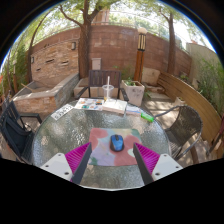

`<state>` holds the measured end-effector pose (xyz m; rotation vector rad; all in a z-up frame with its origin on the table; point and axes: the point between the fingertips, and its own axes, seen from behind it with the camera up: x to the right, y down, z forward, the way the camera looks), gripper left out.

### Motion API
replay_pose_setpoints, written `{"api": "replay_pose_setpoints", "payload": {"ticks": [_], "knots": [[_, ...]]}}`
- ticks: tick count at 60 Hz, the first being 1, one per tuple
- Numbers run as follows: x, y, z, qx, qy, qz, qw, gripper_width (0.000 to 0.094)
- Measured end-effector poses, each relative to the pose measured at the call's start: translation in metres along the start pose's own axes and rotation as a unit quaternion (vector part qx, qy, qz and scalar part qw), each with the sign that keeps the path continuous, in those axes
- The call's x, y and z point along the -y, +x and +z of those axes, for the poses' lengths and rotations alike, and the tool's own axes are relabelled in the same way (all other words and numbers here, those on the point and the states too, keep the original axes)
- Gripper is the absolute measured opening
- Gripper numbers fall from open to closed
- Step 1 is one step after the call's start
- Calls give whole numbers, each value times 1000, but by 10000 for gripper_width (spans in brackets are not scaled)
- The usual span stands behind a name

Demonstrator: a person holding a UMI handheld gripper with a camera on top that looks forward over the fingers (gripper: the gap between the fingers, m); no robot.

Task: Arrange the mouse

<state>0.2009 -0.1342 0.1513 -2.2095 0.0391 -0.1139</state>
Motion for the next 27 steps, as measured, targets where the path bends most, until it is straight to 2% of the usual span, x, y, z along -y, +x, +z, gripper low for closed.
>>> {"api": "replay_pose_setpoints", "payload": {"ticks": [13,27], "knots": [[-14,-19,-87,-14,17,-11,1000,853],[-30,-27,-127,-16,13,-20,1000,853]]}}
